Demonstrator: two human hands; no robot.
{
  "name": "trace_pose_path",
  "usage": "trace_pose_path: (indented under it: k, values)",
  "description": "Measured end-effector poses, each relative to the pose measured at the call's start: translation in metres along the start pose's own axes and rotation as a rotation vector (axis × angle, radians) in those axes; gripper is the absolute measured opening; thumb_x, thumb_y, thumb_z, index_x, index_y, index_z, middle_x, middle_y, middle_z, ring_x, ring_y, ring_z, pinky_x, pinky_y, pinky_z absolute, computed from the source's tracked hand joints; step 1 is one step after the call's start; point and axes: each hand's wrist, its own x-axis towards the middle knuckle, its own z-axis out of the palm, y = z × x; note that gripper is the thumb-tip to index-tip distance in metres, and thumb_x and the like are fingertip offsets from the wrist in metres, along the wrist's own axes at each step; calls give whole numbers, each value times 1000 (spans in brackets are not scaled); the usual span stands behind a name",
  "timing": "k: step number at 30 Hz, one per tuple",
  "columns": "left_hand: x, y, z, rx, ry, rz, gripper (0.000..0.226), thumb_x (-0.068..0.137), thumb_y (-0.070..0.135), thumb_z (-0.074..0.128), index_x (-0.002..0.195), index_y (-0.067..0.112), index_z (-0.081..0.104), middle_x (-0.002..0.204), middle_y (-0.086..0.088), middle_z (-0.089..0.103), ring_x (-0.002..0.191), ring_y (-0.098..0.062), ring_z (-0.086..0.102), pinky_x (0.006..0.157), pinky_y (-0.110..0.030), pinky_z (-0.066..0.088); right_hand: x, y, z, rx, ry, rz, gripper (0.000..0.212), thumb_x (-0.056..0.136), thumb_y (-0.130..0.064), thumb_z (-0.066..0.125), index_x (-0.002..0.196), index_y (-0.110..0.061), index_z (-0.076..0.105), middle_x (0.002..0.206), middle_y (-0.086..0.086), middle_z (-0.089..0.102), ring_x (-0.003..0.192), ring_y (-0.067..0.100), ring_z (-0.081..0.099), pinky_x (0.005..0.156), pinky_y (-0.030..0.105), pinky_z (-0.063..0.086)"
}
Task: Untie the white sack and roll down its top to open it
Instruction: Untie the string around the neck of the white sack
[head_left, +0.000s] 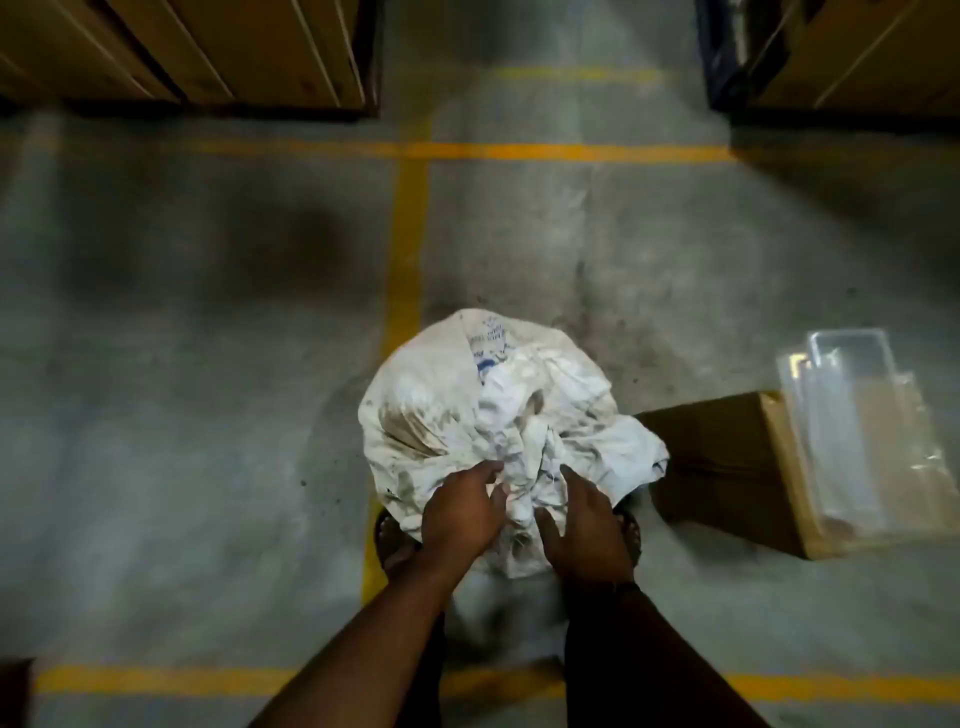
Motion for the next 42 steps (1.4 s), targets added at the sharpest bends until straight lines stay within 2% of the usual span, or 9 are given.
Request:
trace_pose_path:
  k: [4,8,12,16,20,23,31,37,42]
  values:
    - [60,-28,66,-49,-142,39,65,95,43,54,155,44,28,146,-5,55,133,-23,52,108,-33,44,42,53,68,-15,5,-104,87,86,-54,51,154,-10,21,159,19,20,145,42,21,115,54,28]
    - [106,-54,126,36,-168,174,86,96,44,51,155,50,-11,156,-11,38,142,-29,41,107,-46,45,71,94,122,3,36,-266,91,92,-53,51,156,-9,4,163,16,-1,150,34,0,119,52,19]
    - [122,-76,148,35,26,331,85,95,40,56,159,43,0,149,0,49,125,-20,56,99,-39,50,104,120,140,-96,-15,-319,103,84,-58,53,155,-16,-8,163,14,-10,150,33,-1,118,47,23]
    - [152,-81,137,146,1,362,83,91,47,63,158,45,14,137,6,61,119,-15,61,93,-31,51,130,132,128,-192,-86,-377,101,84,-62,45,153,-23,-18,162,16,-8,149,36,8,115,48,29]
    - [174,-75,118,77,-61,378,56,84,34,76,135,47,57,113,14,74,102,-2,68,93,-32,55,136,135,110,-238,-115,-380,99,89,-56,55,152,-29,-17,162,14,2,148,31,13,116,44,27]
    - [169,-75,113,89,-61,416,39,83,25,79,119,37,71,110,13,75,101,-2,70,92,-30,55,127,130,110,-289,-16,-389,97,87,-55,54,154,-24,-7,160,17,14,146,35,16,116,47,27]
    - [57,-79,145,-30,313,389,50,90,37,69,136,20,61,131,-1,67,121,-22,62,94,-26,44,33,116,119,149,413,-122,77,82,-46,63,146,-14,33,147,14,38,136,33,30,112,45,30]
    - [-2,-56,175,-89,440,466,43,91,32,65,132,21,65,135,-3,65,127,-21,59,105,-31,46,-2,132,139,646,432,309,86,74,-41,75,142,-9,33,144,20,40,131,36,41,105,39,37]
    - [21,-55,154,-166,466,116,107,86,53,71,162,20,3,167,-22,-3,149,-42,24,117,-48,29,8,120,134,812,369,301,87,76,-32,71,147,-12,26,149,24,28,132,39,37,107,41,38]
